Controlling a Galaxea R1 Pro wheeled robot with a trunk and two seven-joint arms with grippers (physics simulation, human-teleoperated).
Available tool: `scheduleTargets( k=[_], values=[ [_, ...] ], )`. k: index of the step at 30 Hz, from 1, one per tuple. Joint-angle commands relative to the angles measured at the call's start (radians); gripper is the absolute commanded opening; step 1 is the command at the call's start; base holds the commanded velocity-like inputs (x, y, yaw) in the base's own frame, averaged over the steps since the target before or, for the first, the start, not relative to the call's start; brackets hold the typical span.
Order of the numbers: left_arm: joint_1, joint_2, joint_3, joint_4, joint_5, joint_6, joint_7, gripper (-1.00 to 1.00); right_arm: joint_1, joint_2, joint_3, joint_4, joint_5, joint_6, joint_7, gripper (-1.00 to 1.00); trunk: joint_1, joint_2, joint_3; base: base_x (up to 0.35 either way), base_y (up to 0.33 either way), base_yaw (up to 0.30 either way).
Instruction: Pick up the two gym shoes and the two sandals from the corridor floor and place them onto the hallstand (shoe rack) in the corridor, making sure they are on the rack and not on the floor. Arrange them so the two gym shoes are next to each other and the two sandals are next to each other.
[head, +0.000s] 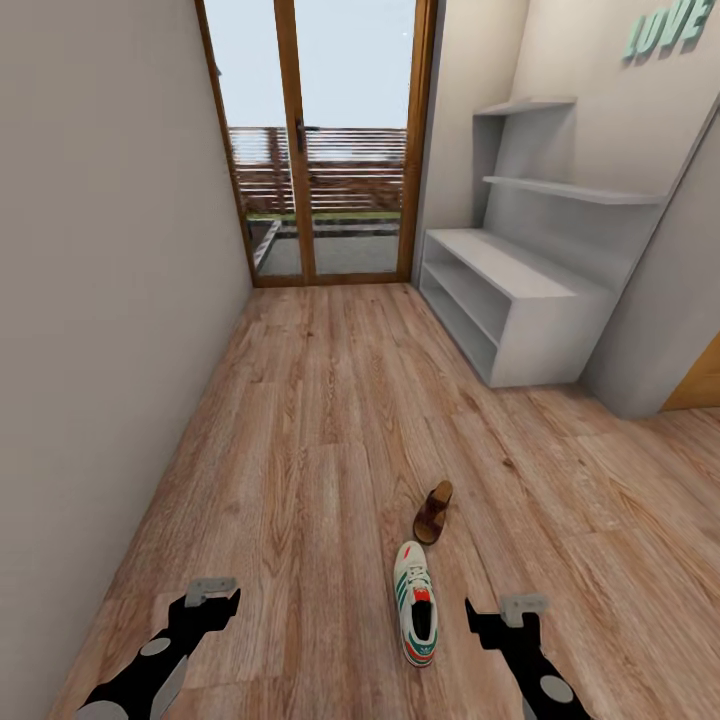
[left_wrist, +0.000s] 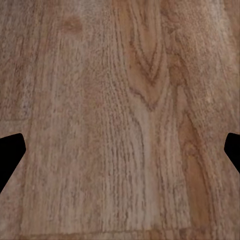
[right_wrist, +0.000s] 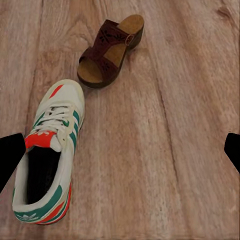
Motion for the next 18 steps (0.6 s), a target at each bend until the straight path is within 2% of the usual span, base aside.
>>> scheduleTargets(
  k=[1,6,11,18],
  values=[
    [-0.001,-0.001,0.009,0.001,-0.010,-0.004,-0.005,1.00,-0.001,0.000,0.000,0.008,0.001,-0.003,0.001,1.00,0.000,0.000,-0.001,0.000,0.000,0.000],
    [-0.003,-0.002,0.006,-0.005,-0.010,-0.006,-0.014,1.00,-0.001,0.002,-0.001,0.080,-0.001,-0.005,0.001,1.00,0.000,0.000,-0.001,0.000,0.000,0.000],
    [-0.004,-0.002,0.004,-0.017,-0.009,-0.005,-0.038,1.00,-0.001,0.003,0.000,0.091,-0.001,-0.007,0.001,1.00,0.000,0.000,-0.001,0.038,0.028,0.000],
    [-0.005,-0.007,0.001,-0.038,-0.010,-0.004,-0.052,1.00,-0.001,0.004,0.000,0.094,-0.001,-0.009,0.001,1.00,0.000,0.000,-0.001,0.161,0.190,0.000]
  ],
)
